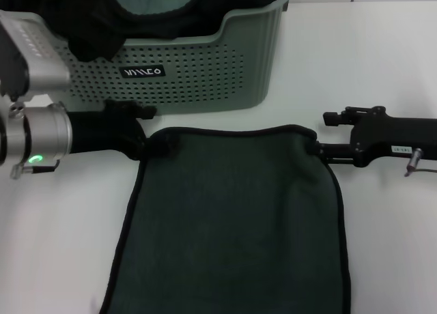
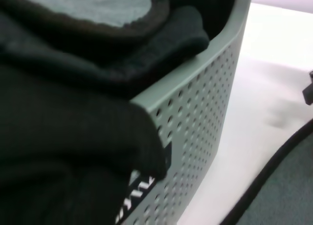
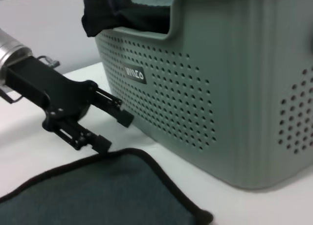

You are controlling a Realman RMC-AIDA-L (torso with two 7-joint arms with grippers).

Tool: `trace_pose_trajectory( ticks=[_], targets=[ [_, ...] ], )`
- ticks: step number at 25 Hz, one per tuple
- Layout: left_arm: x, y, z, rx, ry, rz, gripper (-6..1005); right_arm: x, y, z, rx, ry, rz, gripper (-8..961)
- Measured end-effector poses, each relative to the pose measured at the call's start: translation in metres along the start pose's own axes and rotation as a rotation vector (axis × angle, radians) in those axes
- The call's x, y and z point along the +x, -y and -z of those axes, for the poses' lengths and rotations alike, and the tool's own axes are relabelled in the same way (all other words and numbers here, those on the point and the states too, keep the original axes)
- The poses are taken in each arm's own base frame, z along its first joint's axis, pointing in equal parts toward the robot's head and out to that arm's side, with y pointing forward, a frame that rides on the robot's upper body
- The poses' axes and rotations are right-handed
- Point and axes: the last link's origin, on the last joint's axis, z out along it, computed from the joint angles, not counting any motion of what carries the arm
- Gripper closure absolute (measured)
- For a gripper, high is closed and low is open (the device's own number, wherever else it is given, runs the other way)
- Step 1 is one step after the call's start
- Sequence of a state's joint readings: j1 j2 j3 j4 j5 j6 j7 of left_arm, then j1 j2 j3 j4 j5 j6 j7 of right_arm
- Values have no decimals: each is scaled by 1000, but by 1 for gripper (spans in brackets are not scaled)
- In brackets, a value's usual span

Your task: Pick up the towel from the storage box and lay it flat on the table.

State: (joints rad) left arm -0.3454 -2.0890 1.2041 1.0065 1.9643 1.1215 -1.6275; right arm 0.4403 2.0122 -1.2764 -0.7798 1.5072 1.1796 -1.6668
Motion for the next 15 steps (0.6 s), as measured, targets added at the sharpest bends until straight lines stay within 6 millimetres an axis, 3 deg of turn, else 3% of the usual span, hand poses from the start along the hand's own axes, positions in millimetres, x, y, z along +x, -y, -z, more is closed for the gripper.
trace_pose_trajectory(
  ticks=[8,12,15],
  targets=[
    [-6,-8,9,-13,-74,18,199,9,0,22,67,-34,1,130],
    [-3,-17,13,-63,-132,42,199,7,-7,25,29,-10,26,80],
    [-1,-32,19,-163,-208,70,199,-1,-27,25,-97,60,97,68]
  ],
)
